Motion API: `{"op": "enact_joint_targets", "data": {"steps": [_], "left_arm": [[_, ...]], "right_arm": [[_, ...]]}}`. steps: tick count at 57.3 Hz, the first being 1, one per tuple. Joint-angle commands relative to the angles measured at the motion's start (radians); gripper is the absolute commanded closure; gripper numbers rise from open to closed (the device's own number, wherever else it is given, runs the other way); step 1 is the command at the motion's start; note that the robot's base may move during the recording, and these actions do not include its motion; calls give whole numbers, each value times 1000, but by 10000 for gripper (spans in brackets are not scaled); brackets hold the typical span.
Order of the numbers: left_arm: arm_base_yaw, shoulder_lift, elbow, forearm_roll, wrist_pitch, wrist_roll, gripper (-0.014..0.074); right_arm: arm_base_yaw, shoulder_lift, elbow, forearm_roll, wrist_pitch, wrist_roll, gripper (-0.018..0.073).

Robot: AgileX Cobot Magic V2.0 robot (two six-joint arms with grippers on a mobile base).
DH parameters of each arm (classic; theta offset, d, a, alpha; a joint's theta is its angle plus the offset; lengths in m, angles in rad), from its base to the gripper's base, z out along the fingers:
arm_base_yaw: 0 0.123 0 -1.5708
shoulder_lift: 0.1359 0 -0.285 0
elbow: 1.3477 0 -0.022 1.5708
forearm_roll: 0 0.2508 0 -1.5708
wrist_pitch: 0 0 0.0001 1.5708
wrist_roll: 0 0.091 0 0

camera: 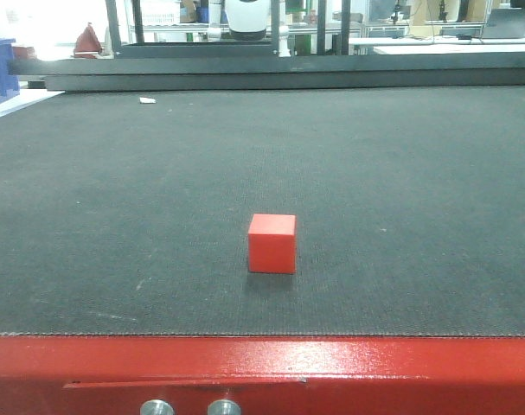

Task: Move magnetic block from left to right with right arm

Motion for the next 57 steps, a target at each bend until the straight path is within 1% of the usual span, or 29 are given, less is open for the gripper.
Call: {"op": "enact_joint_targets", "data": {"steps": [1,57], "left_arm": [[-8,-8,8,-5,-86,0,722],[-8,-8,8,-5,-86,0,722]], "right_arm": [[-5,-20,-2,-7,-102,-10,532],[-5,-20,-2,-7,-102,-10,532]]}}
